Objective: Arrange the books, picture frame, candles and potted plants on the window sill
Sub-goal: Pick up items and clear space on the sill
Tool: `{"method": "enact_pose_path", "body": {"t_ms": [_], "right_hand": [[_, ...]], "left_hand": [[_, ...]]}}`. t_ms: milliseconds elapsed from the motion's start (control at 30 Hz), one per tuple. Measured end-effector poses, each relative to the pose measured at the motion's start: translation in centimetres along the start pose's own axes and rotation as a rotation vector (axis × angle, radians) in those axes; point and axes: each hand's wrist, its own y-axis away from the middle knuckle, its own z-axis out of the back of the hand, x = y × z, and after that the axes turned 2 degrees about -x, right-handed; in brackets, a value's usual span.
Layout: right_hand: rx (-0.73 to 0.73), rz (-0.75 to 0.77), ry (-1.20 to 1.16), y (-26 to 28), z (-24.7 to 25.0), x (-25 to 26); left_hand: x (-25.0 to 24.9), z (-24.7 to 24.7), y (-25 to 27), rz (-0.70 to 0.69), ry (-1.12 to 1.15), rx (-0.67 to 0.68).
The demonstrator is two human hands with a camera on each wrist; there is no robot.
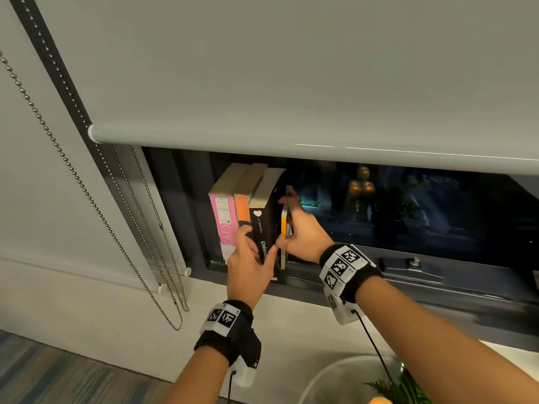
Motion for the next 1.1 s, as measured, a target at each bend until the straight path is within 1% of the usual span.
{"method": "enact_pose_path", "body": {"t_ms": [100,233,367,500,667,767,867,1000,1100], "right_hand": [[0.025,-0.008,-0.042,0.4,-0.3,-0.2],[0.029,-0.107,-0.031,0.7,-1.3,-1.3],[0.015,-0.155,0.003,0.8,-2.2,-1.6],[-0.008,-0.211,0.067,0.6,-2.4,-1.7],[-0.04,-0.217,0.079,0.6,-2.5,-1.4],[-0.065,-0.212,0.067,0.8,-2.4,-1.2],[-0.052,-0.212,0.089,1.2,-2.1,-1.1],[-0.044,-0.215,0.094,1.7,-1.7,-1.3],[-0.052,-0.22,0.069,2.0,-1.7,-1.5]], "left_hand": [[0.5,0.2,-0.3,-0.013,-0.073,-0.005],[0.4,0.9,-0.4,0.018,-0.193,0.01],[-0.1,1.6,-1.0,0.039,-0.31,0.009],[-0.2,1.8,-1.1,-0.006,-0.392,0.039],[-0.1,1.7,-0.4,0.024,-0.396,0.037],[-0.1,1.7,-0.4,-0.014,-0.411,0.056],[-0.2,1.7,-0.7,-0.034,-0.431,0.079],[-0.5,1.8,-0.4,0.008,-0.384,0.09],[-1.0,1.8,0.0,0.022,-0.402,0.086]]}}
